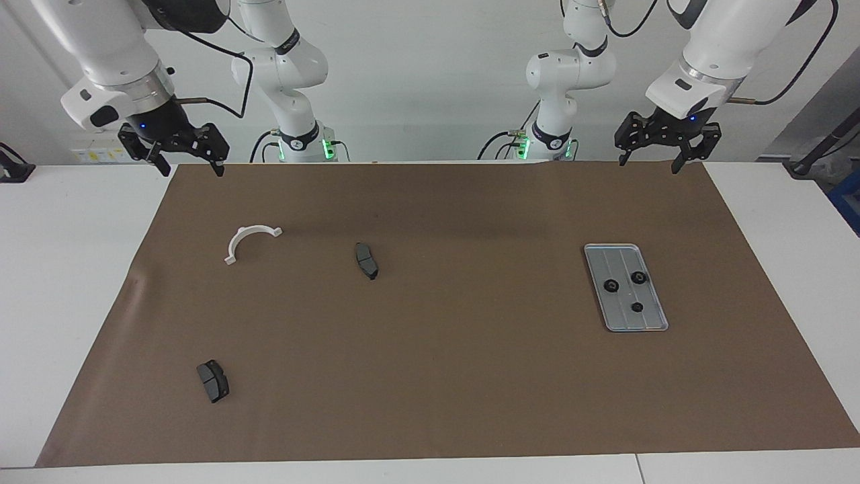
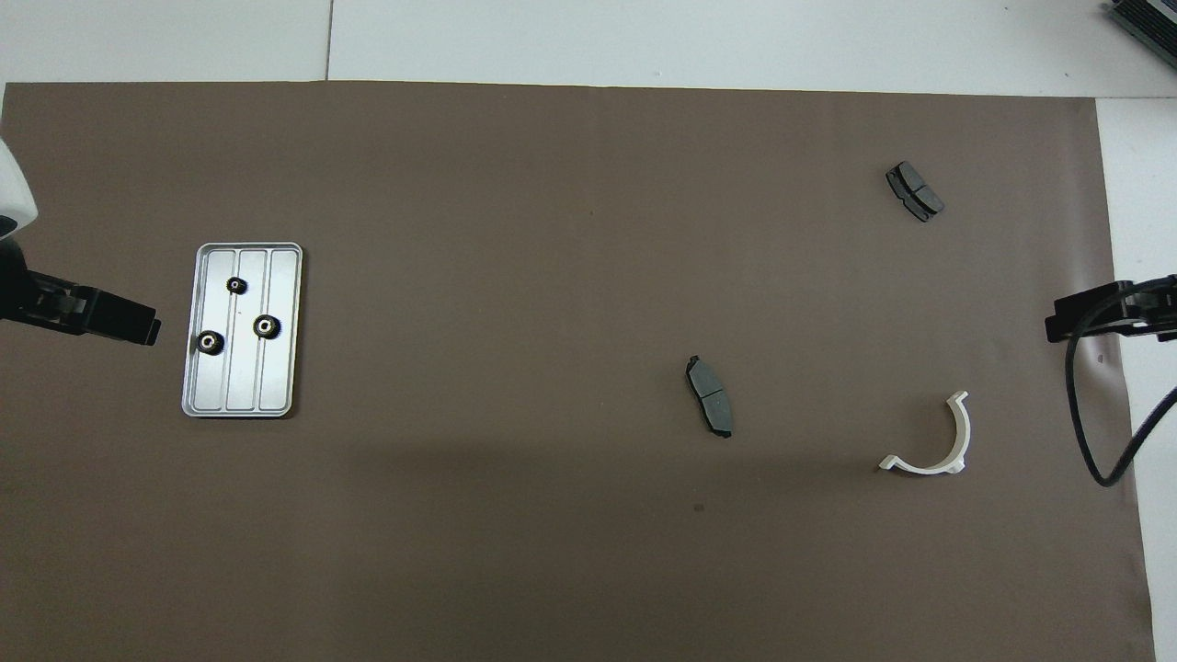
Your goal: Pick bearing gear from pile to tray
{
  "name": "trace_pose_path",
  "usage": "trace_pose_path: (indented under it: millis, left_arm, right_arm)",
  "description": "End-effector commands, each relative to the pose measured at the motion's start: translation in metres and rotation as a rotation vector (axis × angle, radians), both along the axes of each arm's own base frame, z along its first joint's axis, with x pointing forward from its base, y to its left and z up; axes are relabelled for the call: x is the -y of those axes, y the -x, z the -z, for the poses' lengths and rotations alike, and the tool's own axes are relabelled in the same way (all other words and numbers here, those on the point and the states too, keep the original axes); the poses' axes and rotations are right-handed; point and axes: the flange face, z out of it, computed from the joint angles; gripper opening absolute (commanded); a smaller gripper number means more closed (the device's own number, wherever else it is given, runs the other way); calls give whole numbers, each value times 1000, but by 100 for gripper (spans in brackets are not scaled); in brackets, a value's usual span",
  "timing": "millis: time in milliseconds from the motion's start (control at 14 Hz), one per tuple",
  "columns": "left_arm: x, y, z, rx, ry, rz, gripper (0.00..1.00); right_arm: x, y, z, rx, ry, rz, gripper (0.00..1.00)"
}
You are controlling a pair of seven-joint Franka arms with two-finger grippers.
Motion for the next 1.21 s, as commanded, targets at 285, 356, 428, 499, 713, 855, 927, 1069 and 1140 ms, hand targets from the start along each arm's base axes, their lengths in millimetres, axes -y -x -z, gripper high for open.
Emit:
trace_pose_path:
  millis: [285,356,428,499,713,855,927,1069,1140]
  left_arm:
    - [-15,9,1,-15,-5,-38,100]
    - [-15,10,2,-18,-6,-38,100]
    - [-15,10,2,-19,-6,-42,100]
    - [-16,10,3,-21,-6,-44,100]
    - [-20,12,6,-27,-8,-55,100]
    - [-23,13,5,-23,-11,-116,100]
    - [-22,13,5,-22,-13,-154,100]
    - [-22,13,5,-20,-13,-167,100]
    - [-22,13,5,-20,-13,-167,100]
  right_arm:
    - [-1,5,-2,15,-16,-12,100]
    - [-1,5,-2,15,-16,-12,100]
    - [-1,5,-2,15,-16,-12,100]
    - [-1,5,-2,15,-16,-12,100]
    - [0,5,-2,15,-16,-11,100]
    - [-1,5,-2,15,-16,-12,100]
    - [-1,5,-2,15,-16,-11,100]
    - [-1,5,-2,15,-16,-12,100]
    - [-1,5,-2,15,-16,-11,100]
